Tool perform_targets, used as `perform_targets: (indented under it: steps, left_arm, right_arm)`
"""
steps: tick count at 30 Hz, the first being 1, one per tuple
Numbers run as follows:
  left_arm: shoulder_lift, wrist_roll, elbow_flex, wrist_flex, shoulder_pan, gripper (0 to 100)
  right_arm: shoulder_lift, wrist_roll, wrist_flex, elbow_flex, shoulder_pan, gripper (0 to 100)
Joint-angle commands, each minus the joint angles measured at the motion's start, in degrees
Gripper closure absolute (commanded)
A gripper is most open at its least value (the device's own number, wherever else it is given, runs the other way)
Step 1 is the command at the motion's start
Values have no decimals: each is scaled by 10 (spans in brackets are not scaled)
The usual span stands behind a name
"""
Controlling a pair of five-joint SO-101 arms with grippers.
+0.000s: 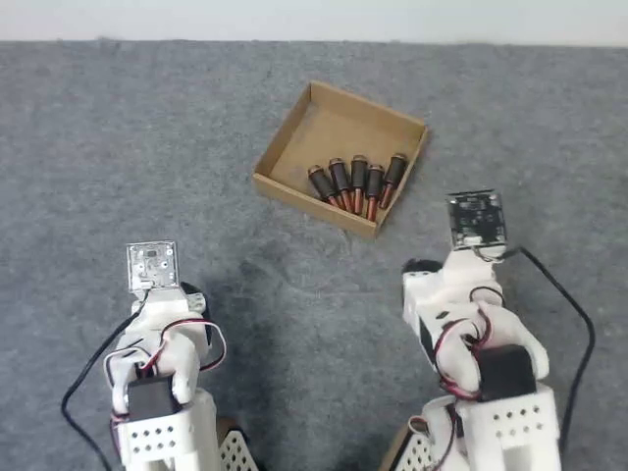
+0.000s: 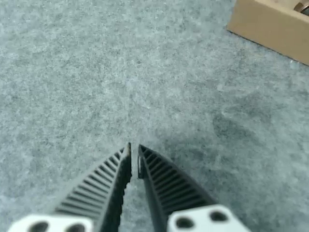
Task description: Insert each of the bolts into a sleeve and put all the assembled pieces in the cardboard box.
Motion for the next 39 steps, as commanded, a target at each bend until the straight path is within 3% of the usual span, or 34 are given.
perform_targets:
  steps: [1, 14, 39]
  left_arm:
    - [-11, -10, -7, 4, 2, 991]
    - [-11, -10, -7, 3, -2, 990]
    - [-12, -10, -7, 7, 3, 989]
  right_arm:
    - [-9, 24, -102, 69, 46, 993]
    - [-14, 32, -289, 276, 57, 993]
    - [-15, 34, -292, 335, 24, 993]
